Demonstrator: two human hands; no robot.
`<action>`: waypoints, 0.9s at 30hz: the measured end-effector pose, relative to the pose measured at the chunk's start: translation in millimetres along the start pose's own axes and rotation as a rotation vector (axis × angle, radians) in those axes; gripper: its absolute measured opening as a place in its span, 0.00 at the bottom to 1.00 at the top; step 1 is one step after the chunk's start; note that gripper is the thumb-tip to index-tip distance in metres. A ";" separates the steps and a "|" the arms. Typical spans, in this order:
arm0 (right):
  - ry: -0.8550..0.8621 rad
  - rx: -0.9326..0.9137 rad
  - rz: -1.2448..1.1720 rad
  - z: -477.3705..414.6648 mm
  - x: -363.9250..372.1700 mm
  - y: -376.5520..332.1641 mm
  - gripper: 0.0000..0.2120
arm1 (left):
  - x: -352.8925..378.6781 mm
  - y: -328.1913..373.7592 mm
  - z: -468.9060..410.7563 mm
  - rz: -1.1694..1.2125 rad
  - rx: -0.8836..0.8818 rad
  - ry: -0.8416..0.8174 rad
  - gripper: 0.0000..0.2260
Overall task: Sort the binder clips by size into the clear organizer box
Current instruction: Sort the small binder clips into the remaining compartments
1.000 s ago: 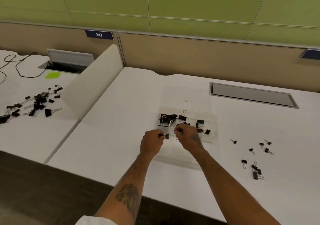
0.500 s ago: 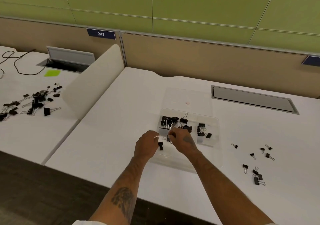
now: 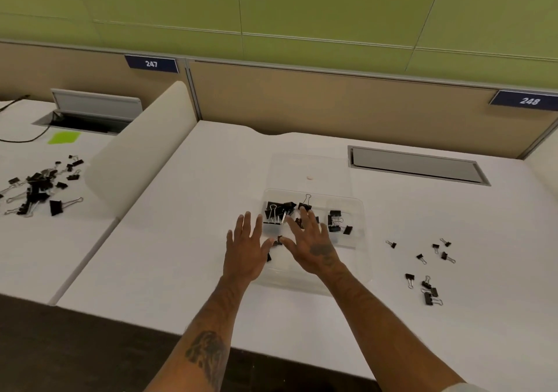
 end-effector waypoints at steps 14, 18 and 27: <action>0.005 0.269 0.032 86.5 -19.2 71.9 0.38 | 27.1 84.9 16.8 0.057 0.159 -0.069 0.38; 0.011 0.326 0.044 112.6 -28.8 97.7 0.36 | 35.6 119.0 23.3 0.066 0.217 -0.073 0.38; 0.027 0.384 0.090 164.8 -41.0 155.3 0.33 | 58.1 190.5 50.5 0.051 0.251 -0.131 0.35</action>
Point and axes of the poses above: each hand's wrist, its own z-axis away from the middle knuckle, its own x-axis out of the palm, y = z × x, the point moved 9 cm from there along -z, towards the middle knuckle, and after that the axes turned 14 degrees about -x, right-handed, at the moved point
